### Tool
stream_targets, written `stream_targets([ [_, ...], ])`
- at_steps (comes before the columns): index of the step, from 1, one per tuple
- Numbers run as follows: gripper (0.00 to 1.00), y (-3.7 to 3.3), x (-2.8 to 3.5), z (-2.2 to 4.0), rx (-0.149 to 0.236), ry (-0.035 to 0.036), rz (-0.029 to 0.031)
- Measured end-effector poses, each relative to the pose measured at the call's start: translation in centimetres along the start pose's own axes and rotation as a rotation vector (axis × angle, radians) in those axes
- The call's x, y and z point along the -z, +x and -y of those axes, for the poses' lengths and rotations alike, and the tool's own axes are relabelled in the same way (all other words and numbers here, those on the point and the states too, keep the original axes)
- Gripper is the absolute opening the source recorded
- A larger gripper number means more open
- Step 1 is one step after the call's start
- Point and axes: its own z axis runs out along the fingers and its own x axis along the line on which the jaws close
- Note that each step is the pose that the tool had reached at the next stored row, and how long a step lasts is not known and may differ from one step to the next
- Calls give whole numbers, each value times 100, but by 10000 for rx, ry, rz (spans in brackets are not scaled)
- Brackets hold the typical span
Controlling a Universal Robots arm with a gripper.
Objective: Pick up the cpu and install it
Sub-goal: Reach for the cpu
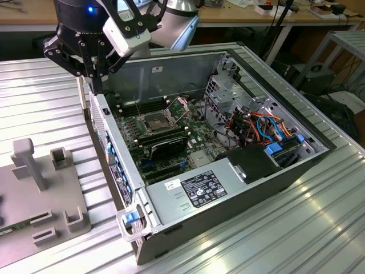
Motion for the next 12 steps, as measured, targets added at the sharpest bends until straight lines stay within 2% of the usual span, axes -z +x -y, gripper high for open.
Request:
stream_targets([
  [12, 11, 39, 1, 3, 0, 0, 0],
])
